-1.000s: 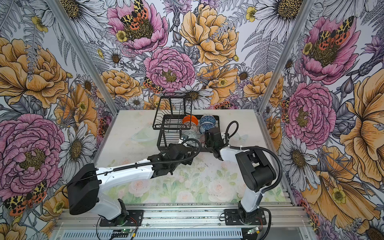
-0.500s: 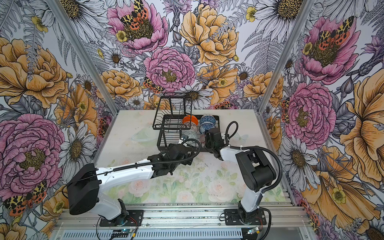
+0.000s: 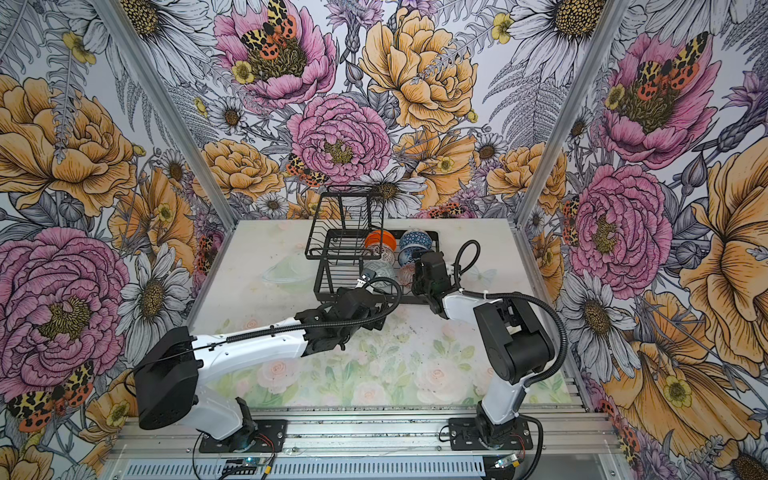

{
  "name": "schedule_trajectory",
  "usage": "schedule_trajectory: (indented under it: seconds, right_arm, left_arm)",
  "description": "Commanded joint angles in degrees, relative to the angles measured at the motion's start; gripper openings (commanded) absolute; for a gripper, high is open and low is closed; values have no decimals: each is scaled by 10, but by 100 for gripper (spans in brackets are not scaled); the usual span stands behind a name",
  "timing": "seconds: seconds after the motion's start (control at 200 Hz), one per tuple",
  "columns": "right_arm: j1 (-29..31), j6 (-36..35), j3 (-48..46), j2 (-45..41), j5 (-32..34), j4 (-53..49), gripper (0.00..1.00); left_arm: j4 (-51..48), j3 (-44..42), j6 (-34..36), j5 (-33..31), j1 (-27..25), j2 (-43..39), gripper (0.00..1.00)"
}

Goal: Load the bowls into the dish rack

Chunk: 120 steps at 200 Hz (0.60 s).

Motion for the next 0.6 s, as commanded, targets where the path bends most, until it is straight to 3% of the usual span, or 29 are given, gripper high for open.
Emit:
schedule_trajectory:
  seconds: [0.0,0.595]
  right_arm:
    - [1,-14,-9,-5,-1,-47,99]
    - [0,-18,-10,-23,-3,-48,99]
  left_arm:
    - [-2,-4,-14,-18,-2,-4,99]
    - [0,-7,-14,-20,-2,-7,99]
